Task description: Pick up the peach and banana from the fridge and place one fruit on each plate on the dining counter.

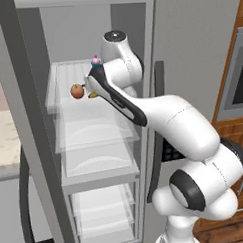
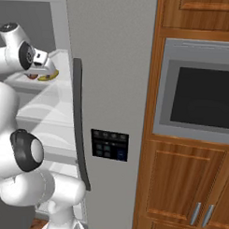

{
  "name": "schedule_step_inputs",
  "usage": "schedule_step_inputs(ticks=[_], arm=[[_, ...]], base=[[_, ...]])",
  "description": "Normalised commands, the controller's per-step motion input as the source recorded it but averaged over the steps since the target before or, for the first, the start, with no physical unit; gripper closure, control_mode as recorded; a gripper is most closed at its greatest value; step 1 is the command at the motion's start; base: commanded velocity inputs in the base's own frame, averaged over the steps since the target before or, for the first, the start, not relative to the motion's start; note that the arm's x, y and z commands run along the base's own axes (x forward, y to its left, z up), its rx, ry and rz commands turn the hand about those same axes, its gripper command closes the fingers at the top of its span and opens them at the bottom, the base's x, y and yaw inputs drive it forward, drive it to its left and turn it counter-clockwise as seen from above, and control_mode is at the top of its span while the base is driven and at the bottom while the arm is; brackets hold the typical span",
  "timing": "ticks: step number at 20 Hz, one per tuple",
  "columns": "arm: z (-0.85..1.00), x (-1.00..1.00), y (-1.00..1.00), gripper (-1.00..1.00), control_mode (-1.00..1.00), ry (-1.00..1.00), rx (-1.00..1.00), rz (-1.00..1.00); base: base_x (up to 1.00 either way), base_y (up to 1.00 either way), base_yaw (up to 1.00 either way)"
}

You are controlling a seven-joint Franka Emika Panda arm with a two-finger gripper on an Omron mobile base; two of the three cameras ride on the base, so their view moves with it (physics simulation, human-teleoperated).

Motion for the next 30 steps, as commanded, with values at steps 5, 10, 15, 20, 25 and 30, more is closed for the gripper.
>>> schedule_step_inputs(ticks=[5,10,15,20,25,30], arm=[[-0.10,0.46,0.04,-1.00,-1.00,0.00,0.06,0.00],[-0.18,0.27,0.14,-1.00,-1.00,0.00,0.02,-0.01],[-0.14,0.14,0.14,-1.00,-1.00,0.00,0.00,-0.03],[-0.06,0.09,0.09,-1.00,-1.00,0.00,0.00,-0.08],[-0.04,0.17,0.02,-1.00,-1.00,0.00,0.00,-0.11],[-0.06,0.20,0.00,-1.00,-1.00,0.00,0.00,-0.09]], base=[[0.00,0.00,0.00],[0.00,0.00,0.00],[0.00,0.00,0.00],[0.00,0.00,0.00],[0.00,0.00,0.00],[0.00,0.00,0.00]])
